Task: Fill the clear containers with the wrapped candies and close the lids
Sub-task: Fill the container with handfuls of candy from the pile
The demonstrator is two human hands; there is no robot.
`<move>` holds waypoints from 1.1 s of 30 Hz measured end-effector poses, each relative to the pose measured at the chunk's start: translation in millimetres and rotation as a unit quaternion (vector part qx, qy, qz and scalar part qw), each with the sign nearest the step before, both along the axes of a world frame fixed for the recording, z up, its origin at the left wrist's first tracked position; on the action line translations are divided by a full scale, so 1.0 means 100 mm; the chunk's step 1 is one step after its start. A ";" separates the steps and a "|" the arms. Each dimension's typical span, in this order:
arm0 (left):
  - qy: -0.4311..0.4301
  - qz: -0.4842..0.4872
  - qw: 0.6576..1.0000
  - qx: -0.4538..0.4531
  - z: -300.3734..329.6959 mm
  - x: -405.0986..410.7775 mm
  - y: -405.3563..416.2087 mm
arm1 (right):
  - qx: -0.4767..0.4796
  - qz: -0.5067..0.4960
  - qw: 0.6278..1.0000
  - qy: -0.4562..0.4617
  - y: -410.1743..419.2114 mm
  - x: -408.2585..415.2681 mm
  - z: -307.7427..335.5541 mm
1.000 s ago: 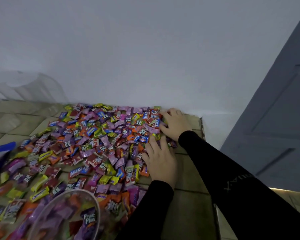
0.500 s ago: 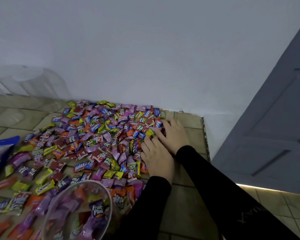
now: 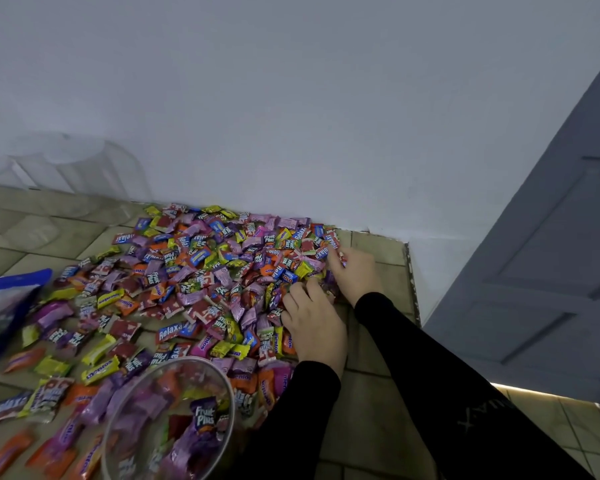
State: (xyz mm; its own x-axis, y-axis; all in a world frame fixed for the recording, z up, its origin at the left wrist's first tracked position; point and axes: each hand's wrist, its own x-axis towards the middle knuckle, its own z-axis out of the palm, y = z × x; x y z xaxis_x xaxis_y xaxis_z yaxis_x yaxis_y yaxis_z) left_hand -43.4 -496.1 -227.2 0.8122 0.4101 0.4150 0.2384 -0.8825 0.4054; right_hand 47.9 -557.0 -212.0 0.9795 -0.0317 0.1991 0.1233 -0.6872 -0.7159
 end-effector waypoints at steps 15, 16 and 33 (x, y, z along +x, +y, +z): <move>-0.034 -0.015 0.999 0.010 0.27 -0.16 0.07 | 0.290 -0.124 0.948 0.039 0.15 -0.26 0.24; -0.031 -0.014 0.999 0.014 0.28 -0.17 0.07 | 0.300 -0.131 0.944 0.038 0.14 -0.29 0.26; 0.015 -0.192 0.972 -0.135 0.99 -0.51 0.08 | 0.418 -0.203 0.885 0.040 0.01 -0.84 0.81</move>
